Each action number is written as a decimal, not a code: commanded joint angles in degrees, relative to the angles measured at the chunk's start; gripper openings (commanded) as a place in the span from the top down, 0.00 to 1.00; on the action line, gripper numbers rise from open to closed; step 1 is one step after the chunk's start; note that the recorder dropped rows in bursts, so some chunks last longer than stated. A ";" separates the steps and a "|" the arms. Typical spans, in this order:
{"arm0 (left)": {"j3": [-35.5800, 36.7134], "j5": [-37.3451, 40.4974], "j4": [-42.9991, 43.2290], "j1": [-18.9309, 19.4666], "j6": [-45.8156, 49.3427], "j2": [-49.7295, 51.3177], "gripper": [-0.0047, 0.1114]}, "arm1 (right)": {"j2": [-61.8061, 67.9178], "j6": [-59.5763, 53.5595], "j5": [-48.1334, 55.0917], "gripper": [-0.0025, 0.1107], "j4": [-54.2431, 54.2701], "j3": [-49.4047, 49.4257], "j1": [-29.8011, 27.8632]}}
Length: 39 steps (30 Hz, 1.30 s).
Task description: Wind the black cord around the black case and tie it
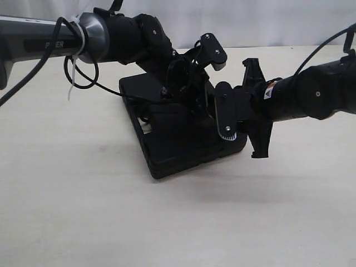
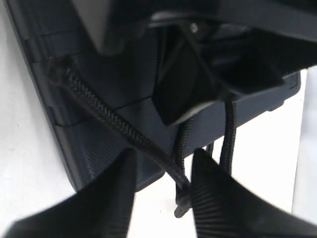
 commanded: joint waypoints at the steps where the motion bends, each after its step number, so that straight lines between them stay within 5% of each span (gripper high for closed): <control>1: 0.01 1.24 0.07 -0.02 0.14 -0.67 0.50 | 0.49 -0.62 1.01 0.82 -0.50 0.37 0.17; 4: 0.01 2.17 0.68 -0.02 0.14 -0.67 0.50 | 1.41 0.87 1.08 0.85 -0.50 0.37 0.17; 9: 0.01 2.67 0.79 -0.02 -0.10 -0.67 0.50 | 1.88 -0.08 0.26 0.62 -0.50 0.37 0.17; 13: 0.01 3.84 0.79 -0.02 -0.21 -0.67 0.50 | 4.02 -0.82 -1.16 0.62 -0.50 0.37 0.21; 15: 0.01 4.11 0.79 -0.02 -0.21 -0.67 0.50 | 3.89 -0.93 -1.41 0.68 -0.50 0.37 0.21; 18: 0.01 3.88 0.97 -0.02 -0.21 -0.67 0.50 | 3.08 -0.93 -1.57 0.93 -0.50 0.27 0.21; 32: 0.01 4.07 7.11 0.08 -3.07 -0.67 0.50 | -3.27 7.17 -3.08 0.94 -0.50 0.27 0.21; 35: 0.01 4.07 7.12 0.08 -4.42 -0.67 0.50 | -4.56 19.26 -3.08 0.94 1.44 0.16 0.10; 39: 0.01 4.07 7.12 0.08 -5.70 -0.67 0.50 | -4.71 49.31 4.16 0.94 2.62 -4.90 -2.80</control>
